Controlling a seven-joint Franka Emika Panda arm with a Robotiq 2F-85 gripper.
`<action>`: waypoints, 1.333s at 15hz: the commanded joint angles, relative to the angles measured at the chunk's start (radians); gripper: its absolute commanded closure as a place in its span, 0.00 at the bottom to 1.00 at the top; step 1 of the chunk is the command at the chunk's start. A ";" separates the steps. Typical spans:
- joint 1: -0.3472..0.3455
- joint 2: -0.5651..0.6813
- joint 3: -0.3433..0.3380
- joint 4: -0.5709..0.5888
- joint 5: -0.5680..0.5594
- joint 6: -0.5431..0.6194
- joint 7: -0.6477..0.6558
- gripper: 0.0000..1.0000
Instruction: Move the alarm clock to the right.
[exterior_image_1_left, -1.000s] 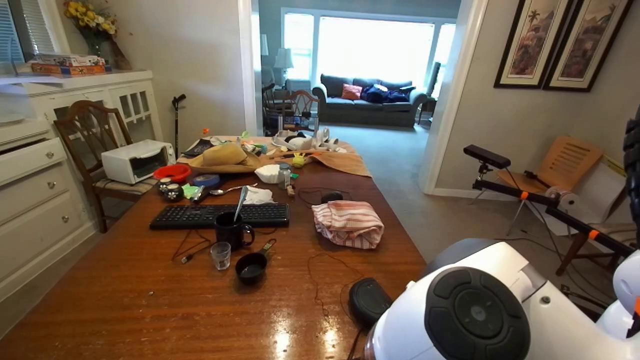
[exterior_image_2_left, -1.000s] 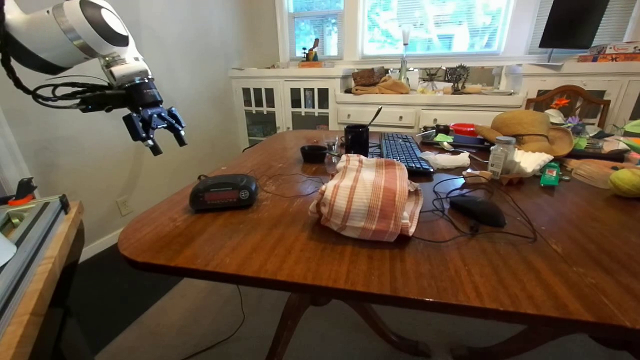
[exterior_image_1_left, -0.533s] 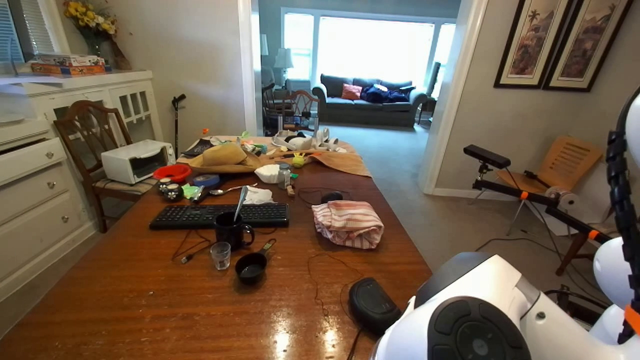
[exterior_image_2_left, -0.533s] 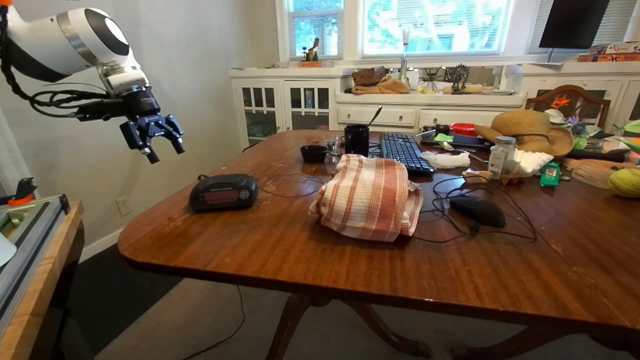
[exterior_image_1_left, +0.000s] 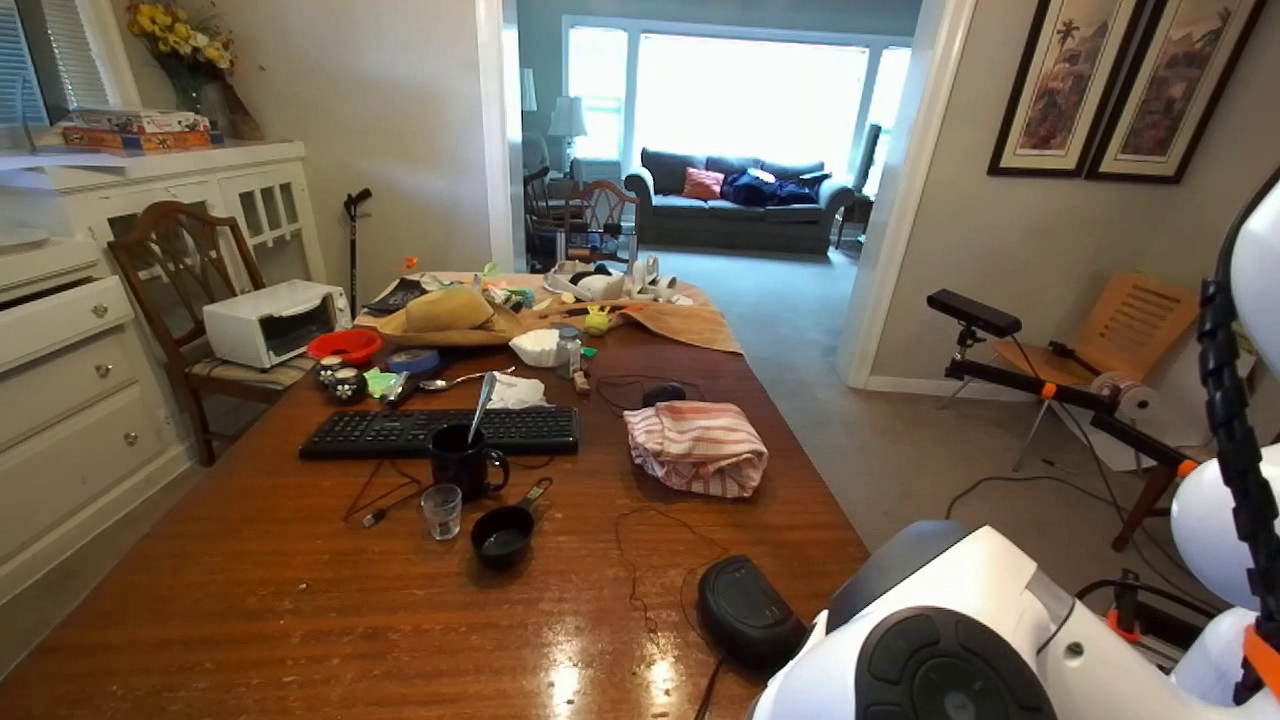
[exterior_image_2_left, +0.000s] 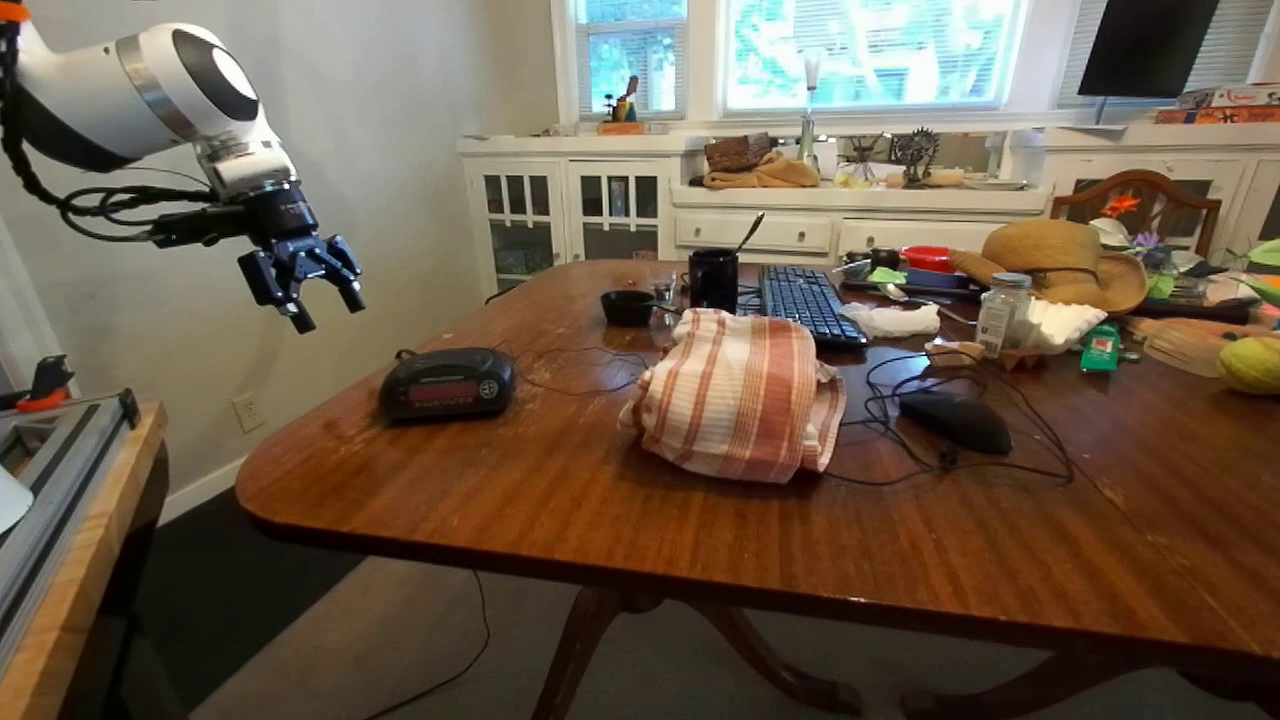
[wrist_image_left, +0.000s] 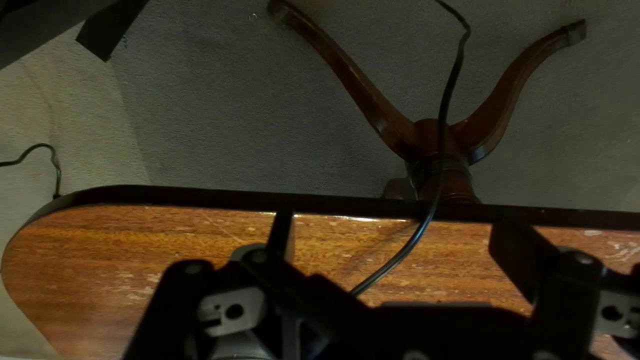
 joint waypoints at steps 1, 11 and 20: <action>-0.019 -0.021 -0.003 0.002 0.012 0.015 0.013 0.00; -0.214 -0.146 0.070 0.006 0.034 0.184 0.012 0.00; -0.416 -0.292 0.320 0.029 0.306 0.332 -0.115 0.09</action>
